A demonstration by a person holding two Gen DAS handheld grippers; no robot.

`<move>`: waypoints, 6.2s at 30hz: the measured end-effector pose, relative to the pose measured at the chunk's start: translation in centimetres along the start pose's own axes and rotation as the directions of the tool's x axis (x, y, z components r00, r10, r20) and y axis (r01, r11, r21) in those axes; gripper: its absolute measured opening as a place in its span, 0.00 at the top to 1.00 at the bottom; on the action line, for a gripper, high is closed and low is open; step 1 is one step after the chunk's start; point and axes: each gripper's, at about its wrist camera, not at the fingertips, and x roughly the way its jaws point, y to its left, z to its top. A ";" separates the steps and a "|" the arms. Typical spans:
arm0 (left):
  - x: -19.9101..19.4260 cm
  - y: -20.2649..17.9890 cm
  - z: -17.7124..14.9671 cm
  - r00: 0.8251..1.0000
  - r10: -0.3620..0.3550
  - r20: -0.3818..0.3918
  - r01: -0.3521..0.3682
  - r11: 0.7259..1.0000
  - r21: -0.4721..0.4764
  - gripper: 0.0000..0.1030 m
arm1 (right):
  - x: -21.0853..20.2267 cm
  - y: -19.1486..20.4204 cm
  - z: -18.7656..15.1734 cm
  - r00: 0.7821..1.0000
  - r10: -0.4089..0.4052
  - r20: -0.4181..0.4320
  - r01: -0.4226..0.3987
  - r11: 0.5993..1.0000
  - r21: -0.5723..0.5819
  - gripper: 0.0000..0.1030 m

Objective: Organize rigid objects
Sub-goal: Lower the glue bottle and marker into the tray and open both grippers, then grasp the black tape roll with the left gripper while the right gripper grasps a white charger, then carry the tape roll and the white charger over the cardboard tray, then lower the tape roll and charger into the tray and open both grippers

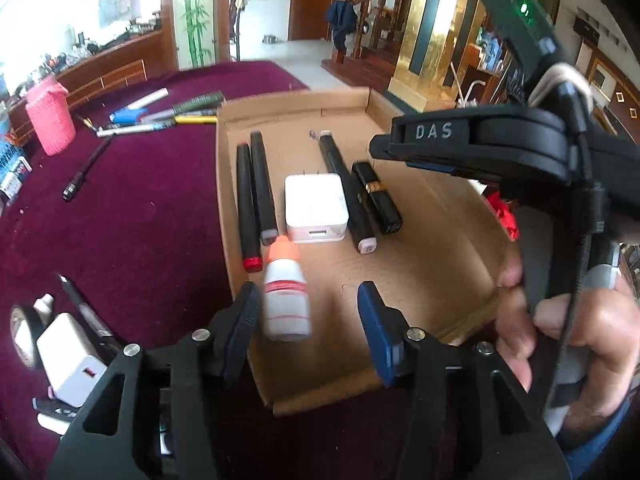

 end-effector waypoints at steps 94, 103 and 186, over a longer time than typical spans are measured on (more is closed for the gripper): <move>-6.3 24.4 -5.2 0.995 0.033 0.097 0.006 0.926 -0.377 0.43 | -0.2 14.1 -5.2 0.965 0.262 -0.021 -0.258 0.925 -0.281 0.60; -6.9 19.0 -3.6 0.996 -0.008 0.092 0.035 0.957 -0.289 0.43 | -1.1 8.9 -2.5 0.967 0.251 0.034 -0.244 0.960 -0.141 0.60; 2.1 1.0 -0.4 0.942 -0.329 -0.074 0.323 0.943 -0.078 0.38 | 4.8 5.1 3.8 0.986 0.073 -0.153 -0.111 0.961 -0.254 0.57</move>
